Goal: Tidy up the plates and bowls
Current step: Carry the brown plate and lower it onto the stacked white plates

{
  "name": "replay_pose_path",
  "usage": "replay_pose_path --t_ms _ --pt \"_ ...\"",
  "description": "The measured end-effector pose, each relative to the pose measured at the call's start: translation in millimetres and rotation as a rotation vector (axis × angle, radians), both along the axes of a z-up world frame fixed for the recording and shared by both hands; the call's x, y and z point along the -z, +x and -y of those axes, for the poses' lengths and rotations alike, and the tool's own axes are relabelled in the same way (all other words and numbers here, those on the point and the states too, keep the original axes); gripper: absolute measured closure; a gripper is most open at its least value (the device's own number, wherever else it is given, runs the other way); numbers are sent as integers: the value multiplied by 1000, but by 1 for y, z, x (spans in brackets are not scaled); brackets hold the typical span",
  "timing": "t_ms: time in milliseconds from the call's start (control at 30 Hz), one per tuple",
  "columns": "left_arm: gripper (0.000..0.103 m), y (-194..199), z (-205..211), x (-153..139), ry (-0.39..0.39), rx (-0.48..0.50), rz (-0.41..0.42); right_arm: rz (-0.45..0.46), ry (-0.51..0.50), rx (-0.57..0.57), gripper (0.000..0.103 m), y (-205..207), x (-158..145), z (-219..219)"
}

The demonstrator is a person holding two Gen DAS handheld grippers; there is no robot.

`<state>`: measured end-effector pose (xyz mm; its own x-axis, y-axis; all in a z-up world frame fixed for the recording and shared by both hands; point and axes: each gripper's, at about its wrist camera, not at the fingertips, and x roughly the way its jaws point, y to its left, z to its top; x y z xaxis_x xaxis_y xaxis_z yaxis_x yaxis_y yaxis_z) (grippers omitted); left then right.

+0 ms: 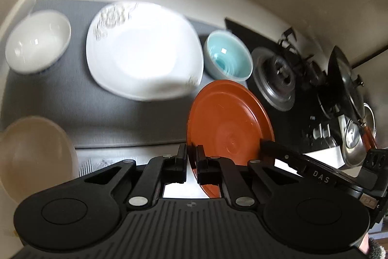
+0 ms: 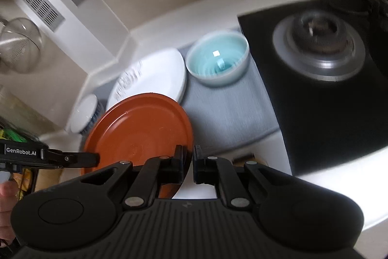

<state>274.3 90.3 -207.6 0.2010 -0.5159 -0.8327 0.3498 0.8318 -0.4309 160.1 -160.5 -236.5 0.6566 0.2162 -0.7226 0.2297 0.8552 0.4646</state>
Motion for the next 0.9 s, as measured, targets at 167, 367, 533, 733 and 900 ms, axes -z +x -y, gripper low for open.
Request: replay_pose_path --t_ms 167,367,533,733,900 --pt "96 6 -6 -25 -42 -47 25 56 -15 -25 95 16 -27 0" --pt "96 28 -22 -48 -90 -119 80 116 -24 -79 94 45 -47 -4" --pt "96 59 -24 -42 -79 -189 83 118 -82 -126 94 89 -45 -13" --pt "95 98 -26 -14 -43 -307 69 103 -128 -172 94 139 -16 -25" --pt "95 116 -25 6 -15 -356 76 73 -142 -177 94 167 5 -31"
